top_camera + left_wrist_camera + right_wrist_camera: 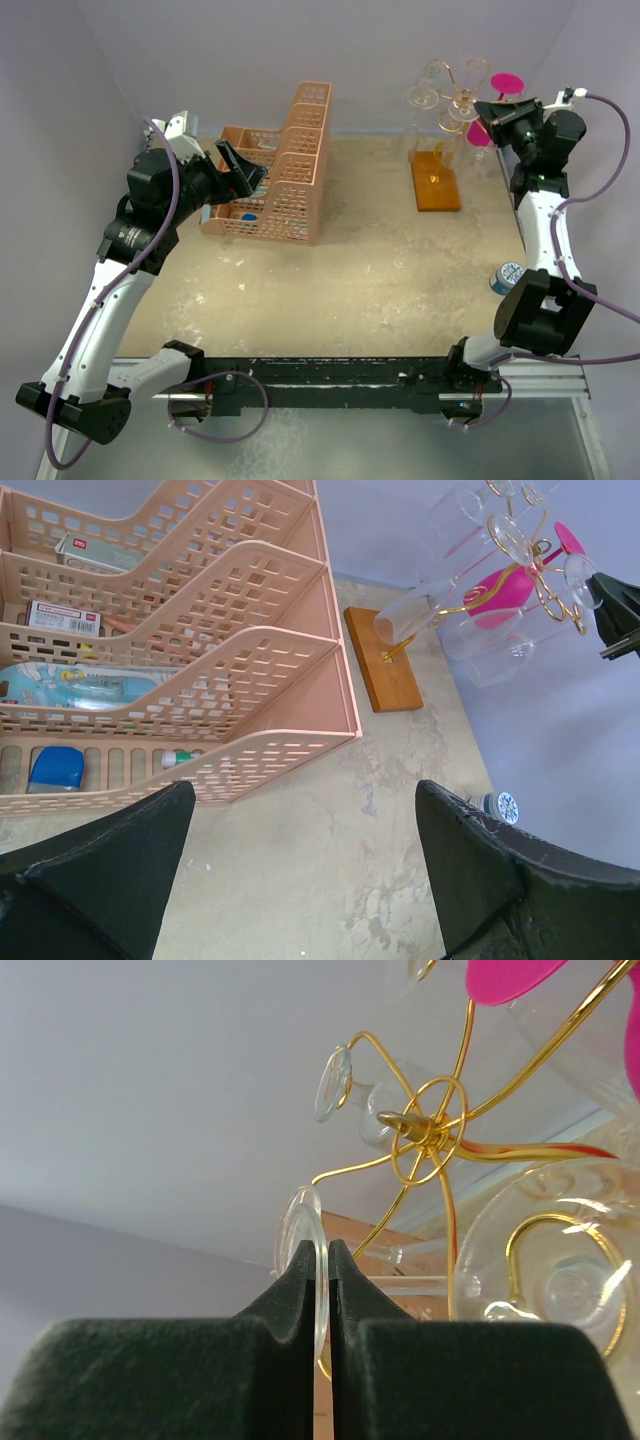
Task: Take the wine glass off the wine glass rack
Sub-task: Pick up the wine glass from the wine rack, then place the wine glass at the center of the board.
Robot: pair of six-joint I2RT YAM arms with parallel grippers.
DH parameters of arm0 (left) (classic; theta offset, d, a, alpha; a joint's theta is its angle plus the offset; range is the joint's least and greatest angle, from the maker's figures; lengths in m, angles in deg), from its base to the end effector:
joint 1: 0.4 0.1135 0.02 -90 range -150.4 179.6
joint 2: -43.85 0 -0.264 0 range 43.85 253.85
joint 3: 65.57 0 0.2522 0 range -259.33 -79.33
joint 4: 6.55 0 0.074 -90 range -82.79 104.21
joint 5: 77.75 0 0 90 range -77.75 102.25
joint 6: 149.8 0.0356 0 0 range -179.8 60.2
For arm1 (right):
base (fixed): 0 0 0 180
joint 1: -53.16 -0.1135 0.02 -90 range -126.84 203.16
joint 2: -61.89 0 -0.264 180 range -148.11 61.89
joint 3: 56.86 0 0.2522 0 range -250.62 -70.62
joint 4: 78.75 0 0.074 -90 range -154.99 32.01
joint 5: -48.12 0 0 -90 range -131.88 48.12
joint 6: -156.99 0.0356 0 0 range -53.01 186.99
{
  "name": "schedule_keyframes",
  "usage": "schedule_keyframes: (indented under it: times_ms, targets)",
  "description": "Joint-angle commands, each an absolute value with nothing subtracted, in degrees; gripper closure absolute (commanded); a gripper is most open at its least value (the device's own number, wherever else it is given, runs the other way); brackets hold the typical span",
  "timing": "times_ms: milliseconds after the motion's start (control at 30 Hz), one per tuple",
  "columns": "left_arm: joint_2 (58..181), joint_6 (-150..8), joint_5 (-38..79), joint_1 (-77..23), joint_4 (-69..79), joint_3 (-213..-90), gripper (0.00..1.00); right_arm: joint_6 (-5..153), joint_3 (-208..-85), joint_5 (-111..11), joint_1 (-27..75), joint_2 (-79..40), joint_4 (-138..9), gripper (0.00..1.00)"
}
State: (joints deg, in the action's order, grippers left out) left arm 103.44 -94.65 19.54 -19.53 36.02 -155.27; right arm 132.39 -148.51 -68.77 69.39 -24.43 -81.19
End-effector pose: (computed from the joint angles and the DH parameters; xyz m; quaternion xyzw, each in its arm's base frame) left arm 0.1981 -0.0735 0.4441 -0.0670 0.7762 -0.3278 0.5344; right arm 0.3491 -0.0849 0.4147 0.2854 0.5985 0.4439 0.6027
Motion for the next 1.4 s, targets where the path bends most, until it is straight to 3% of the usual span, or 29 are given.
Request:
schedule_keyframes:
  times_ms: [0, 967, 1367]
  targets:
    - [102.38, -93.96, 19.79, -19.09, 34.84, -156.52, 0.12, 133.08, -151.18, -70.95, 70.68, -23.5, -85.05, 1.0]
    - [103.64, -96.66, 22.64, -19.06, 32.18, -154.64, 0.12, 137.19, -139.07, -83.19, 75.64, -15.18, -91.58, 1.0]
    - [106.47, -109.52, 34.42, -19.14, 17.72, -147.5, 0.12, 132.47, -134.48, -87.56, 75.65, -10.09, -88.0, 1.0]
